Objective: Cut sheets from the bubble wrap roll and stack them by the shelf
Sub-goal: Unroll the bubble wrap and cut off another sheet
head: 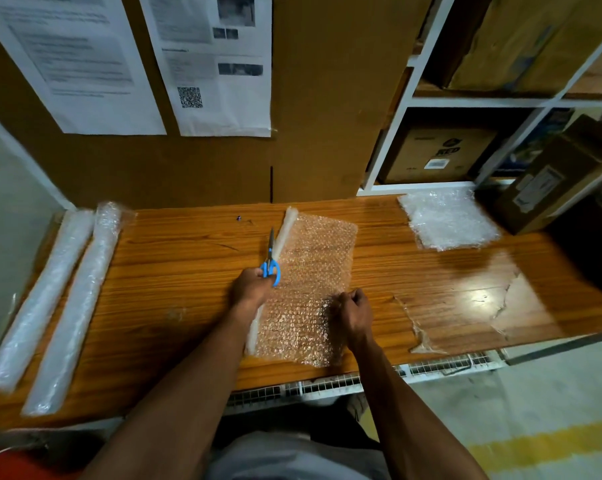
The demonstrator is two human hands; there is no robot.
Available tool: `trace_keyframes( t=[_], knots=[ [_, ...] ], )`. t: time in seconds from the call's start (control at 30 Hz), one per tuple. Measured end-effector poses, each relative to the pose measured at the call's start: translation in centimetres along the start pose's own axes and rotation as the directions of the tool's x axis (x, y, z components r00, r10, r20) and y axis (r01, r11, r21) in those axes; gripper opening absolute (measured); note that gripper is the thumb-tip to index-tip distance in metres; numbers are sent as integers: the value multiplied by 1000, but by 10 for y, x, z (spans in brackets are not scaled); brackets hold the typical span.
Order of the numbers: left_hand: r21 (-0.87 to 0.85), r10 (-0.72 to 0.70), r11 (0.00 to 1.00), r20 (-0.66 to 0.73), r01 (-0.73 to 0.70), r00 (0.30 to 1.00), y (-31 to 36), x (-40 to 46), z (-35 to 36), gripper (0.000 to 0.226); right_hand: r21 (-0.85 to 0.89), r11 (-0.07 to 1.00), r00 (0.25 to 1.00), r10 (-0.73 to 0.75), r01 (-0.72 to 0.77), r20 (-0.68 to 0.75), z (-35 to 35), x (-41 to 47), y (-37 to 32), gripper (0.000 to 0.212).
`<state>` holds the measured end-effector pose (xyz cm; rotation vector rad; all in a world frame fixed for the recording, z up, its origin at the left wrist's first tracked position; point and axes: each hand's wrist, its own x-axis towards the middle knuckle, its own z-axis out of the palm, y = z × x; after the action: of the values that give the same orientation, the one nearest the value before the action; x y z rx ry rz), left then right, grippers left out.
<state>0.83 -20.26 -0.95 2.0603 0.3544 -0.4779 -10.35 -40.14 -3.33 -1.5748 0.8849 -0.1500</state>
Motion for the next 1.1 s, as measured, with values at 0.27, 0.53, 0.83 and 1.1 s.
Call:
trace_keyframes(
  t=[0.27, 0.53, 0.83, 1.1],
  knots=[
    [35, 62, 998, -245, -55, 967, 12, 2, -13, 34, -98, 994, 985, 29, -46, -167, -11, 9, -5, 15],
    [-152, 41, 987, -38, -46, 998, 6, -4, 7, 29, -771, 556, 887, -461, 312, 27, -13, -1, 2, 56],
    [-323, -8, 946, 75, 32, 997, 18, -19, 24, 23, -808, 206, 831, -201, 553, 518, 5, 13, 8, 58],
    [3, 29, 1000, 57, -30, 998, 22, -55, 50, 23, -106, 917, 832, -296, 386, 469, -2, 7, -46, 47]
  ],
)
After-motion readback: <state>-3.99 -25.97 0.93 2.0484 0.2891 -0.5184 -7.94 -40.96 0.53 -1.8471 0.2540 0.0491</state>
